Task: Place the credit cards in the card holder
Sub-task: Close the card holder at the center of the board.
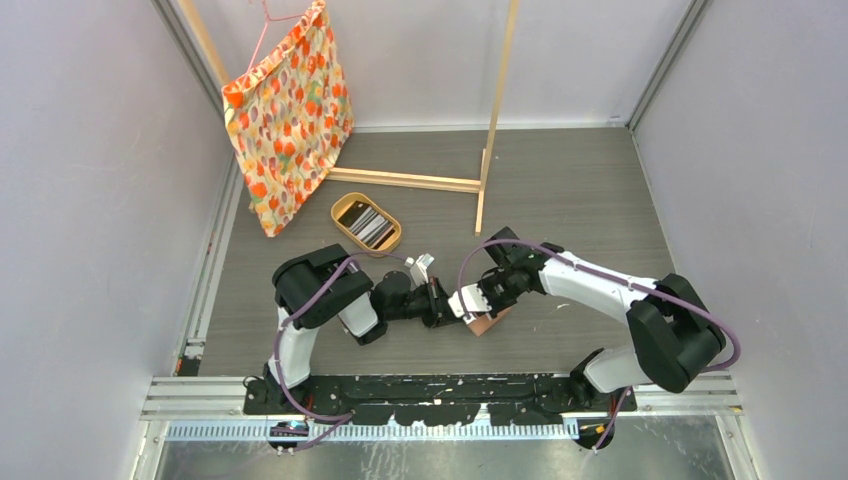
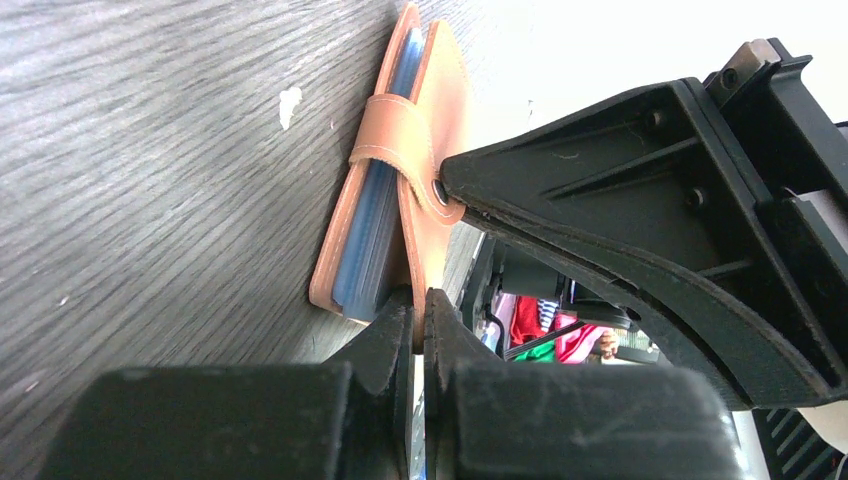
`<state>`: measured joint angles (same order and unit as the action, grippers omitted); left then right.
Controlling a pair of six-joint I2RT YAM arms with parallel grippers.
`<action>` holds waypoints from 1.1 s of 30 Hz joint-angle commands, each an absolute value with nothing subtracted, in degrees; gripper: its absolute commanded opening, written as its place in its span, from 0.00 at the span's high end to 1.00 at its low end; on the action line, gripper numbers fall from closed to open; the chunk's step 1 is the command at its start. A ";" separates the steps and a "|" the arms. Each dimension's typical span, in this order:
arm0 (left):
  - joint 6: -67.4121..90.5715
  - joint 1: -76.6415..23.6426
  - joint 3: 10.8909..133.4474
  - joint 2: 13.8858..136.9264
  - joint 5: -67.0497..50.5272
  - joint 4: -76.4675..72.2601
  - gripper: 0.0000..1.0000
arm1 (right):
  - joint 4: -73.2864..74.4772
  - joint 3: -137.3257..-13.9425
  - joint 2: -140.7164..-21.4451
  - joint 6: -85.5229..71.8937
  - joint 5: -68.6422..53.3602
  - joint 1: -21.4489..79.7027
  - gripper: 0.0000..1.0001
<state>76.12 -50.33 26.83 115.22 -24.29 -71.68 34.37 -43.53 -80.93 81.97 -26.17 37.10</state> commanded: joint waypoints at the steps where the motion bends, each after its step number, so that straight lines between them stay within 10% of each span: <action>1: 75.23 -50.10 26.98 116.55 -22.04 -72.68 1.00 | 39.03 -40.96 -83.21 80.96 -24.47 39.05 0.96; 33: 77.81 -49.62 26.82 118.86 -22.65 -77.54 1.00 | 43.15 -41.23 -87.61 75.89 -5.20 57.92 0.99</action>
<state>77.91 -50.06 26.68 117.43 -25.19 -75.48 34.54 -44.10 -82.17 78.13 1.32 55.44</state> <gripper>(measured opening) 0.023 0.027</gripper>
